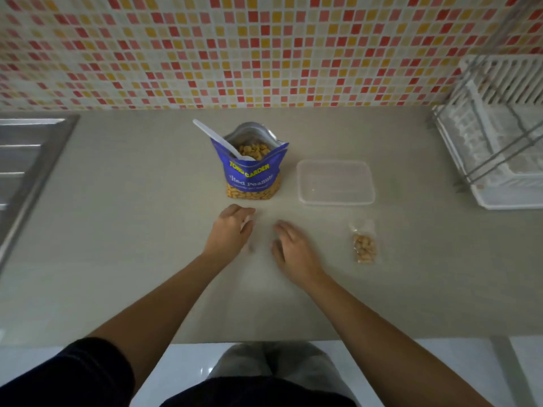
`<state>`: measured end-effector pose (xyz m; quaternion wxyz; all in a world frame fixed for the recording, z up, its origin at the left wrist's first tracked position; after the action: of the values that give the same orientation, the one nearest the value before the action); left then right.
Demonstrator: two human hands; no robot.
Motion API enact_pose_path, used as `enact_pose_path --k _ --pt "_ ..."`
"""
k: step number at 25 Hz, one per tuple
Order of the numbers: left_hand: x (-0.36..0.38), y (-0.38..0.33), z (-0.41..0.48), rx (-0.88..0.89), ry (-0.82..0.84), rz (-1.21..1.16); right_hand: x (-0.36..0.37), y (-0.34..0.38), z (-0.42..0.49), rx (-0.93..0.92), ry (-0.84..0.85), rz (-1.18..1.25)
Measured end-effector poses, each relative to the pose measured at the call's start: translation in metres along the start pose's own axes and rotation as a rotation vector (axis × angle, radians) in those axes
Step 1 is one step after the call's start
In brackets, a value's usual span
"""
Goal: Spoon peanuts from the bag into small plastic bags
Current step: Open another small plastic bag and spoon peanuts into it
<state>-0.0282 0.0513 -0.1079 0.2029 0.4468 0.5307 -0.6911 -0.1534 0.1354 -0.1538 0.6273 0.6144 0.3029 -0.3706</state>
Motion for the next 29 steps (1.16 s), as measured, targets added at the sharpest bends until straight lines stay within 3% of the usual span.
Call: enact_pose_path --k 5,13,16,19,21,25,29 --pt "-0.013 0.039 0.008 0.006 -0.017 0.211 0.029 0.002 -0.01 -0.006 0.049 -0.305" --pt "-0.031 0.032 0.017 0.087 0.084 0.254 0.025 0.003 -0.009 0.023 0.159 -0.248" --pt "-0.05 0.03 0.023 0.008 0.162 -0.042 0.012 0.016 -0.006 0.09 0.135 0.032" --pt "-0.061 0.036 0.026 -0.258 0.251 -0.485 0.001 0.042 0.001 0.306 -0.08 0.648" --pt "-0.066 0.033 0.025 -0.295 0.275 -0.671 -0.001 0.054 0.008 0.437 -0.163 0.912" --pt "-0.079 0.03 0.02 -0.294 0.263 -0.8 -0.016 0.05 0.015 0.508 -0.3 1.065" --pt "-0.089 0.027 0.016 -0.214 0.261 -0.676 -0.044 0.05 0.021 0.388 -0.29 0.979"
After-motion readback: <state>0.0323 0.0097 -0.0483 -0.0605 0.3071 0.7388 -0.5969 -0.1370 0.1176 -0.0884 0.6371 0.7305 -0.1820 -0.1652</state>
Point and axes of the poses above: each hand's wrist, its own z-axis towards the middle knuckle, its own x-axis out of the palm, y = z × x, the point moved 5 cm from there along z, towards the middle knuckle, and after that the axes turned 4 degrees about -x, right-handed, at the moved point
